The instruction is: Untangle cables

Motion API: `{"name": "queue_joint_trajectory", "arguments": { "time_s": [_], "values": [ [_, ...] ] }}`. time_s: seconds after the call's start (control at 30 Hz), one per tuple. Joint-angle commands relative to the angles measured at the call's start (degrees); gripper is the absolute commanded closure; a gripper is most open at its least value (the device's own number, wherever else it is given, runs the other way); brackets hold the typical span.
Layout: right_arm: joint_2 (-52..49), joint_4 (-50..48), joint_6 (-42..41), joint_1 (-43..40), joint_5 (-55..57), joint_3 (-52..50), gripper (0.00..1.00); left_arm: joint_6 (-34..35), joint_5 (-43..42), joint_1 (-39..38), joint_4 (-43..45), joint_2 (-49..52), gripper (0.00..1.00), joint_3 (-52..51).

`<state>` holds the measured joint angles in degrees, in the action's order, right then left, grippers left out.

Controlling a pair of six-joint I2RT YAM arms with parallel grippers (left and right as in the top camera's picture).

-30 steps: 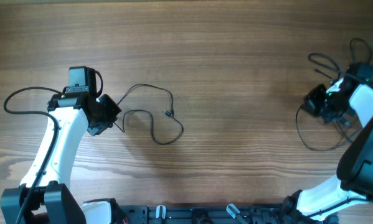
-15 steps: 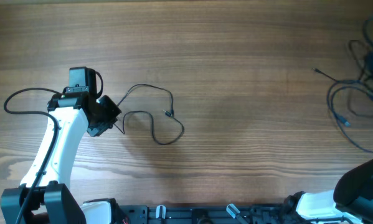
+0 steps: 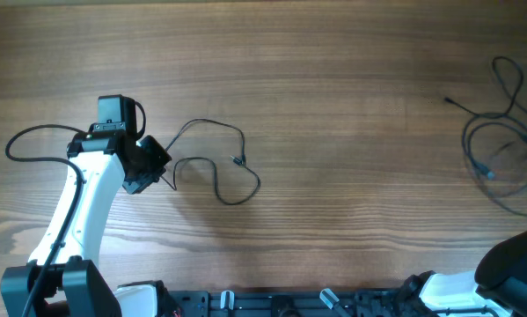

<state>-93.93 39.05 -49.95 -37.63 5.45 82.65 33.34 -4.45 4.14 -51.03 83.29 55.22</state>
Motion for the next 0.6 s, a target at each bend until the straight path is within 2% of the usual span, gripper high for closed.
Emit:
{"name": "queue_joint_trajectory", "arguments": {
  "time_s": [0.0, 0.1, 0.17, 0.3, 0.43, 0.5, 0.57],
  "values": [
    [-0.37, -0.39, 4.07, -0.17, -4.33, 0.48, 0.14, 0.11, -0.68, 0.09, -0.02, -0.66, 0.96, 0.15],
    [-0.37, 0.15, 8.55, -0.09, -10.99, 0.48, 0.14, 0.11, -0.74, 0.09, 0.52, -0.66, 0.96, 0.15],
    [-0.37, 2.54, 11.21, 0.37, -16.24, 0.48, 0.15, -0.13, -3.87, 0.09, 2.84, -0.66, 0.96, 0.15],
    [-0.37, 8.79, 20.2, 4.24, -21.68, 0.48, 0.15, -4.7, -22.56, -1.97, 14.23, -0.66, 0.96, 0.15],
    [-0.37, 12.92, 28.24, 11.1, -23.58, 0.48, 0.13, -4.68, -37.05, -10.34, 31.12, -0.66, 0.96, 0.15],
    [-0.37, 14.6, 31.8, 15.39, -23.58, 0.48, 0.12, -4.7, -38.73, -15.74, 37.81, -0.66, 0.96, 0.15],
    [-0.37, 15.26, 33.46, 19.85, -23.58, 0.48, 0.11, -9.49, -38.71, -22.47, 42.6, -0.66, 0.96, 0.15]
  ]
}}
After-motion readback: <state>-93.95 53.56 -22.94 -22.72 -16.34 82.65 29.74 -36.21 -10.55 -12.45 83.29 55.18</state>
